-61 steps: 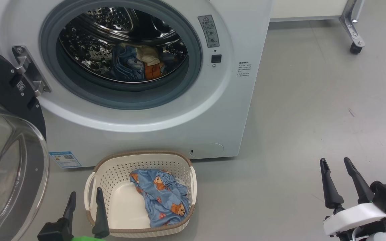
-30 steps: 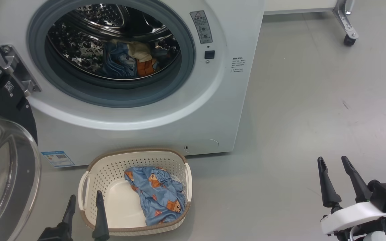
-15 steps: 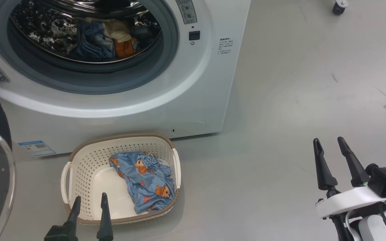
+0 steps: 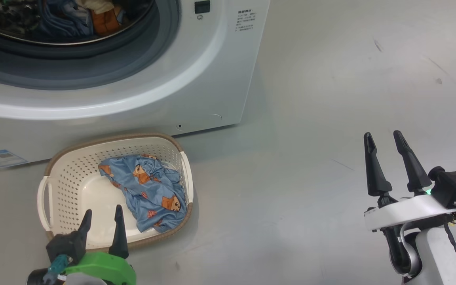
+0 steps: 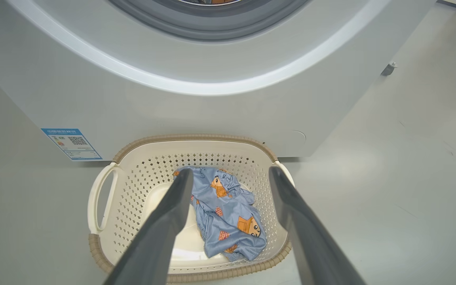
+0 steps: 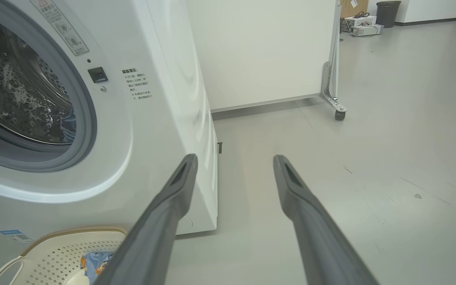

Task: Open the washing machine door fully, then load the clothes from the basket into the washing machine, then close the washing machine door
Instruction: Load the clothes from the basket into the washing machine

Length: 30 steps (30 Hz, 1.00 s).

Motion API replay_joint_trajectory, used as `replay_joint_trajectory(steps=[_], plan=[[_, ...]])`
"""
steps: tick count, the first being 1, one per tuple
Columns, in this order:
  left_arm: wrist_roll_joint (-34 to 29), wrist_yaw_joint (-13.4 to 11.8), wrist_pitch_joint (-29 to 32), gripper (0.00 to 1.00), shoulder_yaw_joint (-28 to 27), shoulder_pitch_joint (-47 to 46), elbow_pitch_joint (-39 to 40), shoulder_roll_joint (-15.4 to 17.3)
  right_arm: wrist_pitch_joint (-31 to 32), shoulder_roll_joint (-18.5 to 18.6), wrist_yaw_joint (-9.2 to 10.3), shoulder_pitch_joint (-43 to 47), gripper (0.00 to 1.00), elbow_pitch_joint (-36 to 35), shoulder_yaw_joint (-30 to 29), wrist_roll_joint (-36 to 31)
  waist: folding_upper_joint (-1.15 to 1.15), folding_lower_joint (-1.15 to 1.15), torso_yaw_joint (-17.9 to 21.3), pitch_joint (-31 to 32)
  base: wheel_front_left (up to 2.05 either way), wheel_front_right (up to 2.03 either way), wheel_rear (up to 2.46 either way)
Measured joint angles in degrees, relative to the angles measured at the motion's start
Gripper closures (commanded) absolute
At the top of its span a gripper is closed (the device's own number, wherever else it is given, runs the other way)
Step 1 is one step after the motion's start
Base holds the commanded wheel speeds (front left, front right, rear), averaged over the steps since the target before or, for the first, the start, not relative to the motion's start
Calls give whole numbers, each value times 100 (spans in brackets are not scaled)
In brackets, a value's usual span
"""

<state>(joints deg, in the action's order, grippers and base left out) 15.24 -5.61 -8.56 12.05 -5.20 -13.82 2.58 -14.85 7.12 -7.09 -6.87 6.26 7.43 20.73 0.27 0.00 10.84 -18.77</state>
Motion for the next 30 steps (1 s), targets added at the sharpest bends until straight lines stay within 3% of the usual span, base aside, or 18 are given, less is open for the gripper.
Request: replay_joint_trajectory(steps=[9, 30], plan=[[280, 250, 379, 0, -79, -489, -303, 112, 0, -104, 0, -409, 0, -32, 141, 32, 0, 0, 243, -536, 0, 0, 0], [215, 407, 993, 0, -191, -1668, -1103, 636, 0, -243, 0, -932, 0, -59, 189, 54, 0, 1, 750, -1630, 0, 0, 0]])
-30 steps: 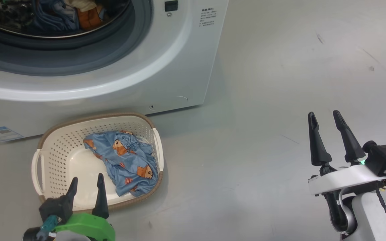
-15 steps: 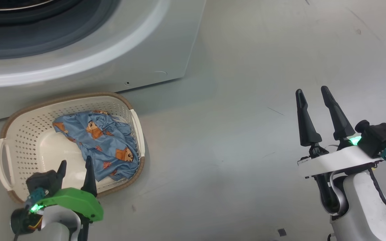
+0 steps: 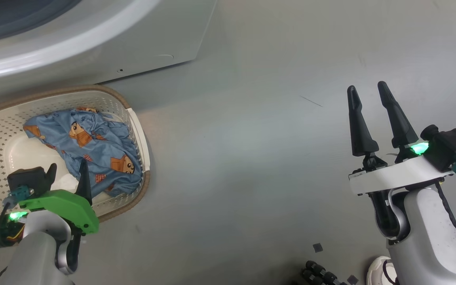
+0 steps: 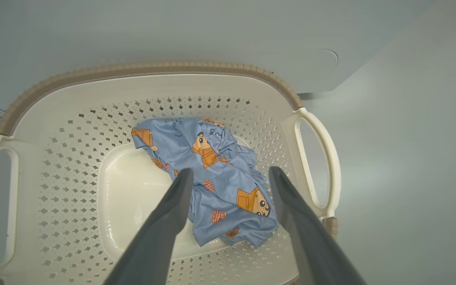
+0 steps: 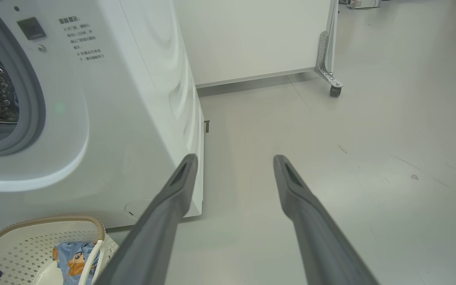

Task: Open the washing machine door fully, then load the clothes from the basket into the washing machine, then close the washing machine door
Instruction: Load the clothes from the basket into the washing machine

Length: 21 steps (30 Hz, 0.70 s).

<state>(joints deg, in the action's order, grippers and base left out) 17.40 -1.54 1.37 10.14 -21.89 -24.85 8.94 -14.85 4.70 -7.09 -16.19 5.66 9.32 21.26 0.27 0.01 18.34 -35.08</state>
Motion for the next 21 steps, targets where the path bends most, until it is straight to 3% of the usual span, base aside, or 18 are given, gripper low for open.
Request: replay_joint_trajectory(steps=[21], plan=[[411, 89, 570, 0, -433, -1201, -858, 33, 0, -57, 0, -405, 0, -47, 29, 0, 0, 0, 135, -959, 0, 0, 0]])
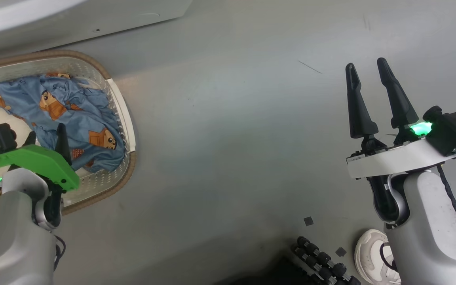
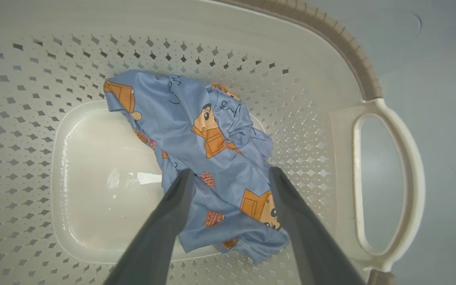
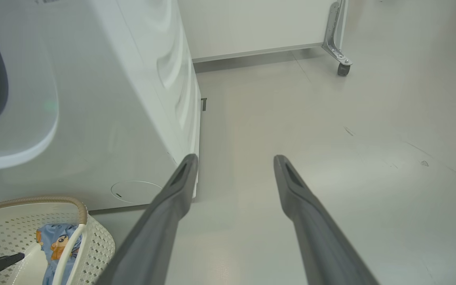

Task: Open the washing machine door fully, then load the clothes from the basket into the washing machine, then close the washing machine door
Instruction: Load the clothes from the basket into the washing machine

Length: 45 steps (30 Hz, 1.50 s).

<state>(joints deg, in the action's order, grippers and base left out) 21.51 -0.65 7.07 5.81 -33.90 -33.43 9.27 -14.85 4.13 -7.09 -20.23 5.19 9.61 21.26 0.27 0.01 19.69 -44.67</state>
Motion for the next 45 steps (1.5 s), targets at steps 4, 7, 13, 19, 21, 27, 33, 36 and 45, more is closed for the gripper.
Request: replay_joint_trajectory(steps=[4, 7, 13, 19, 21, 27, 33, 36, 45], plan=[[65, 0, 57, 0, -77, -216, -133, 44, 0, -11, 0, -80, 0, -18, 9, 0, 0, 0, 3, -175, 0, 0, 0], [65, -1, 107, 0, -130, -366, -236, 91, -1, -12, 0, -129, 0, -36, 10, 16, 0, 0, 3, -300, 0, 0, 0], [64, 0, 175, 0, -162, -657, -417, 197, 0, -25, 0, -198, 0, -42, 29, 43, 0, 0, 7, -543, 0, 0, 0], [63, 0, 176, 0, -159, -874, -570, 267, -1, -38, 0, -324, 0, -58, 135, 46, 0, 0, 33, -750, 0, 0, 0], [54, 0, 175, 0, -159, -956, -595, 307, -1, -44, 0, -365, 0, -59, 147, 53, 0, 0, 52, -813, 0, 0, 0], [-1, 1, 175, 0, -125, -1196, -680, 391, -1, -59, 0, -366, 0, -51, 196, 67, 0, 0, 131, -974, 0, 0, 0], [-34, 1, 175, 0, -146, -1423, -782, 532, -1, -86, 0, -383, 0, -49, 236, 108, 0, 0, 224, -1122, 0, 0, 0], [-60, -1, 179, 0, -158, -1604, -838, 564, -1, -92, 0, -383, 0, -51, 215, 156, 0, 0, 269, -1236, 0, 0, 0], [-146, -41, 222, 0, -107, -1896, -1110, 584, -1, -115, 0, -477, 0, -85, 138, 159, 0, 0, 310, -1467, 0, 0, 0]])
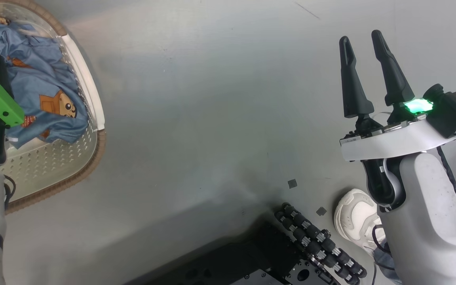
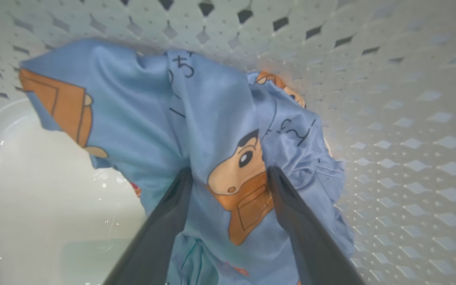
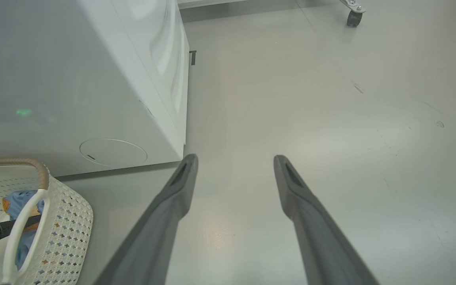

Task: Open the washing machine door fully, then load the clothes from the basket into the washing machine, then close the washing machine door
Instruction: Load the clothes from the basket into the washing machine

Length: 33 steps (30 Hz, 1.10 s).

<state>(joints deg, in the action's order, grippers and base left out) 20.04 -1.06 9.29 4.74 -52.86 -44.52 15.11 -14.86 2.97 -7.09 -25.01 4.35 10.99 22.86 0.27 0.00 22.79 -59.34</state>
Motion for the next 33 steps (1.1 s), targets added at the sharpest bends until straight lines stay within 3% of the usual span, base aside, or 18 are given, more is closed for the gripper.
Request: replay_joint_trajectory(steps=[4, 5, 6, 7, 10, 11, 21, 33], plan=[[-129, -65, -63, 0, 65, -80, -91, 7, 0, -15, 0, -13, 0, -4, -8, 0, 0, 0, -11, -50, 0, 0, 0], [-129, -65, -63, 14, 65, -80, -91, 7, 0, -15, 0, -13, 0, -4, -8, 0, 0, 0, -11, -50, 0, 0, 0], [-141, -69, -86, 41, 69, -111, -113, 7, 0, -14, 0, -13, 0, -4, -8, 0, 0, 0, -15, -61, 0, 0, 0], [-157, -70, -129, 58, 75, -130, -138, 8, 0, -18, 0, -13, 0, -3, -7, 0, 0, 0, -18, -68, 0, 0, 0], [-164, -91, -188, 84, 86, -170, -219, 5, 0, -18, 0, -14, 0, -4, -8, 0, 0, 0, -24, -84, 0, 0, 0], [-168, -98, -227, 100, 93, -184, -234, 5, 0, -18, 0, -14, 0, -4, -8, 0, 0, 0, -27, -88, 0, 0, 0], [-256, -168, -649, 100, 107, -237, -407, -19, 0, -19, 0, -154, 0, 15, -22, -1, 0, 0, -63, -84, 0, 0, 0], [-220, -170, -1606, 100, 102, -83, -486, -401, 0, -20, 0, -155, 0, 158, -310, -9, 0, 0, -250, 336, 0, 0, 0]])
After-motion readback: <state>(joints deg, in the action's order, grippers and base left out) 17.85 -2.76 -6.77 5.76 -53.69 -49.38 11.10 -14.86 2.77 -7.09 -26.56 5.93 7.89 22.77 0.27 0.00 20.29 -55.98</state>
